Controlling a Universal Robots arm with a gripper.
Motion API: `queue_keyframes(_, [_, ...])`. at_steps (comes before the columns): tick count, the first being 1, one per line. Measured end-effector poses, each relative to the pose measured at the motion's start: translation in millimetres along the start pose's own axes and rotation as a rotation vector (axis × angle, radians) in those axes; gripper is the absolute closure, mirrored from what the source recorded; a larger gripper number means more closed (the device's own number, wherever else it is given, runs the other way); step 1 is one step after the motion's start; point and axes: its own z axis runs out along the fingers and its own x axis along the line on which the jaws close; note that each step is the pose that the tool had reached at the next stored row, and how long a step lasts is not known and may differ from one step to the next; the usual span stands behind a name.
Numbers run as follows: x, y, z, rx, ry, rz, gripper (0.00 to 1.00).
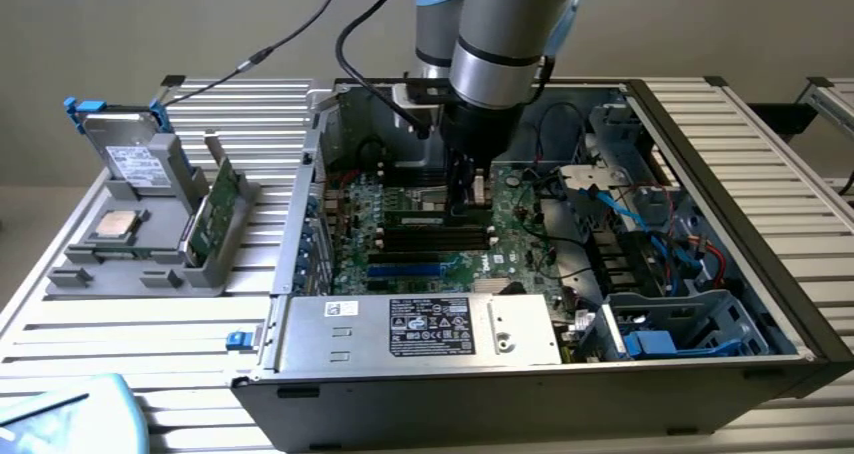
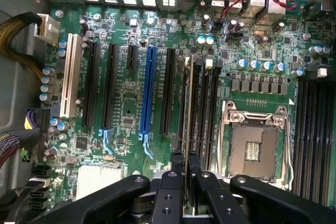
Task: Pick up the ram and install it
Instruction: 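Insert the ram into the slot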
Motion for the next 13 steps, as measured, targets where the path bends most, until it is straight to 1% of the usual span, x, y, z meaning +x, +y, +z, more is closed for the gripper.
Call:
queue_keyframes(3, [-0.8, -0.1, 4.9, -0.0004, 0.0044, -0.002, 0.85])
queue_keyframes(6, [-1.6, -0.7, 10.2, -0.0006, 0.0075, -0.002, 0.85])
queue_keyframes(11, [-2.1, -1.5, 17.4, 0.0004, 0.0093, -0.001, 0.85])
queue_keyframes(13, [-2.2, -1.5, 17.6, 0.0004, 0.009, 0.004, 0.85])
